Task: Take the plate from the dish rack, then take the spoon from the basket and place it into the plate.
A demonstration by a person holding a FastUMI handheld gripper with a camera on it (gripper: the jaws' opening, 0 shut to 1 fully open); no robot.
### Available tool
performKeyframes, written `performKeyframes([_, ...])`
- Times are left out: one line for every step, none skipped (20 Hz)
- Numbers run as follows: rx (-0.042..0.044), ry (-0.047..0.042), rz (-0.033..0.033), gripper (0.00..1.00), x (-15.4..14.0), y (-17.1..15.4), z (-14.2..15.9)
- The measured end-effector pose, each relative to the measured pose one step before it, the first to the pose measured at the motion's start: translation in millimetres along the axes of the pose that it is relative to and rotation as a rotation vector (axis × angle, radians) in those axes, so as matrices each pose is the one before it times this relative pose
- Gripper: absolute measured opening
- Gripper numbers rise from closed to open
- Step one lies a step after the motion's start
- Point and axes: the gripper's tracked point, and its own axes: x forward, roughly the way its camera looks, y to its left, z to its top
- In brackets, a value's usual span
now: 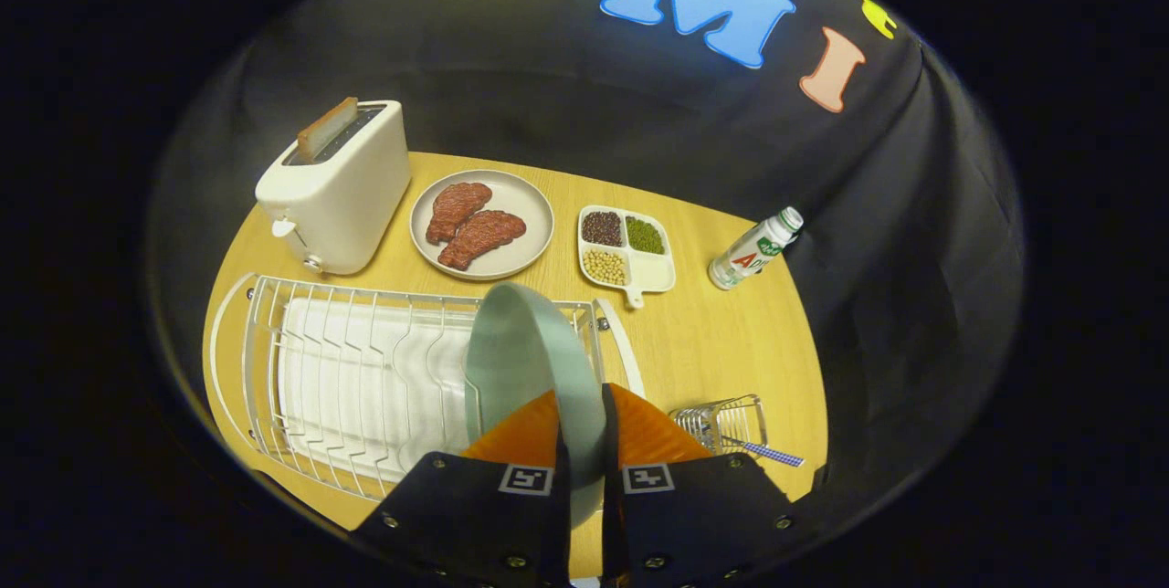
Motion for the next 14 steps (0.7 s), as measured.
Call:
performKeyframes([-0.03281,-0.015,-0.03019,0.14,-5.18,-2.32,7.24])
performKeyframes([-0.02089,-0.02311,-0.02518,0.14,-5.08,-5.69,6.77])
performKeyframes([-0.00418,-0.02525,-0.01363,0.14,-4.98,-2.81,9.75])
performKeyframes([-0.00444,-0.01746,-0.00655,0.14,-1.56,-2.86,2.49])
performKeyframes([0.00266,-0.00665,0.00289,0.14,-1.91,-3.61,3.1])
performKeyframes([0.01772,-0.00111,0.01166,0.14,-2.81,-2.46,1.22])
performKeyframes([0.01886,0.00283,0.0143,0.14,-1.63,-2.29,0.36])
performKeyframes([0.01556,0.00015,0.01484,0.14,-0.8,-4.77,-0.06])
performKeyframes([0.0113,-0.00156,0.01669,0.13,-2.57,-4.53,0.62])
performKeyframes([0.00763,-0.0095,0.02932,0.13,-3.27,-2.63,-0.04])
performKeyframes([0.00937,-0.00227,0.03168,0.14,-5.06,-3.37,-0.72])
performKeyframes([0.01504,-0.00247,0.02812,0.13,-4.41,-5.3,-3.34])
performKeyframes([0.01571,-0.00412,0.02583,0.13,-4.59,-6.55,-1.3])
performKeyframes([0.0109,-0.011,0.0272,0.14,-4.39,-6.65,-1.63])
